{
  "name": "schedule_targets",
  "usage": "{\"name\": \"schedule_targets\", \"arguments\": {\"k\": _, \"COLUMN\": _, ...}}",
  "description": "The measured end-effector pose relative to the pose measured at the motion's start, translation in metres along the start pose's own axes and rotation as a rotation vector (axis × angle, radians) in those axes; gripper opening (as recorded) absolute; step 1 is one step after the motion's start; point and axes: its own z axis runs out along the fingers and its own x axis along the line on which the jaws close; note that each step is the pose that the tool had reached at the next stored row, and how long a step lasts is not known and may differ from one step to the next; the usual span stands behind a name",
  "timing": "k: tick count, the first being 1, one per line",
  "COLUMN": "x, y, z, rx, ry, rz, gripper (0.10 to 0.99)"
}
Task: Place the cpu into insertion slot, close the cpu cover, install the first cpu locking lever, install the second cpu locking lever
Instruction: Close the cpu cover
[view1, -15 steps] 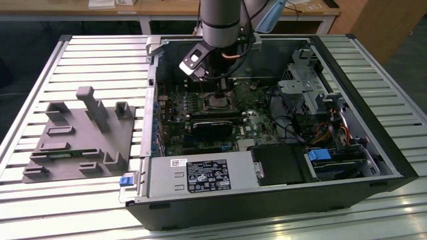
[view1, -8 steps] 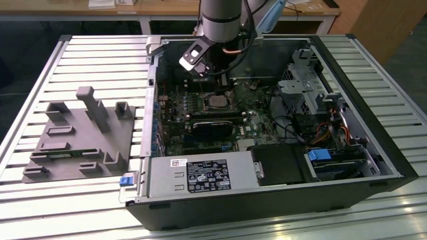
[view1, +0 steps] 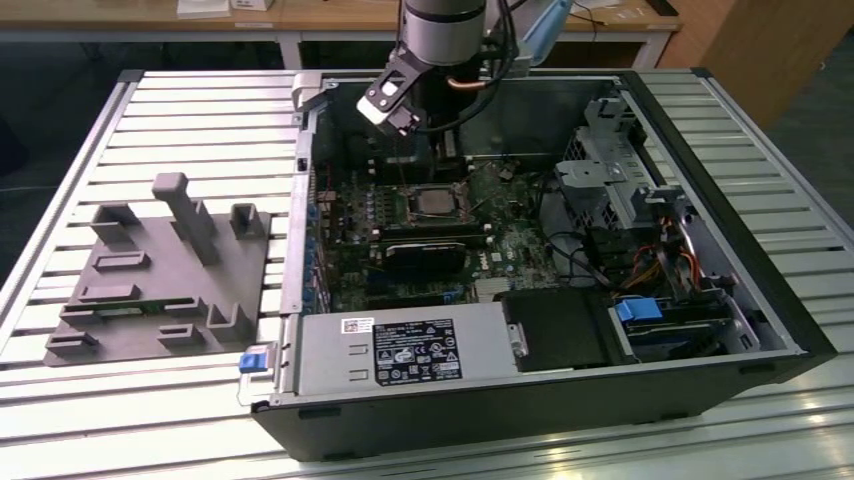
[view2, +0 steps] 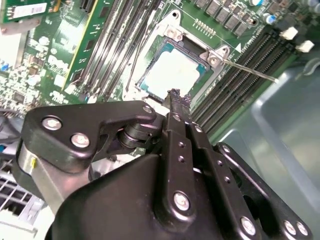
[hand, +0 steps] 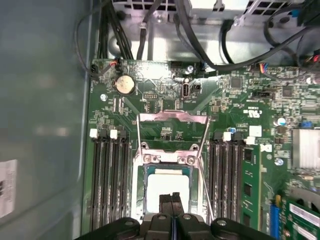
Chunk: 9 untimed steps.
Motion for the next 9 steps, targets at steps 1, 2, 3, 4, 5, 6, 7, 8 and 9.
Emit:
{"name": "schedule_targets", "arguments": {"k": 1, "x": 0.0000, "y": 0.0002, "z": -0.0033, "rx": 0.000, "ry": 0.0002, "rz": 0.000, "gripper": 0.118}}
{"name": "schedule_targets", "arguments": {"k": 2, "x": 0.0001, "y": 0.0004, "z": -0.0064, "rx": 0.000, "ry": 0.0001, "rz": 0.000, "gripper": 0.118}}
{"name": "schedule_targets", "arguments": {"k": 3, "x": 0.0001, "y": 0.0006, "z": -0.0095, "rx": 0.000, "ry": 0.0000, "rz": 0.000, "gripper": 0.118}}
{"name": "schedule_targets", "arguments": {"k": 4, "x": 0.0001, "y": 0.0008, "z": -0.0115, "rx": 0.000, "ry": 0.0000, "rz": 0.000, "gripper": 0.118}}
{"name": "schedule_targets", "arguments": {"k": 5, "x": 0.0001, "y": 0.0008, "z": -0.0119, "rx": 0.000, "ry": 0.0001, "rz": 0.001, "gripper": 0.118}}
{"name": "schedule_targets", "arguments": {"k": 6, "x": -0.0001, "y": 0.0008, "z": -0.0118, "rx": 0.000, "ry": 0.0003, "rz": 0.001, "gripper": 0.118}}
{"name": "schedule_targets", "arguments": {"k": 7, "x": -0.0007, "y": 0.0008, "z": -0.0118, "rx": 0.001, "ry": 0.0001, "rz": 0.001, "gripper": 0.118}}
{"name": "schedule_targets", "arguments": {"k": 8, "x": -0.0015, "y": 0.0008, "z": -0.0119, "rx": 0.001, "ry": -0.0001, "rz": 0.002, "gripper": 0.118}}
{"name": "schedule_targets", "arguments": {"k": 9, "x": -0.0024, "y": 0.0008, "z": -0.0119, "rx": 0.001, "ry": -0.0003, "rz": 0.004, "gripper": 0.118}}
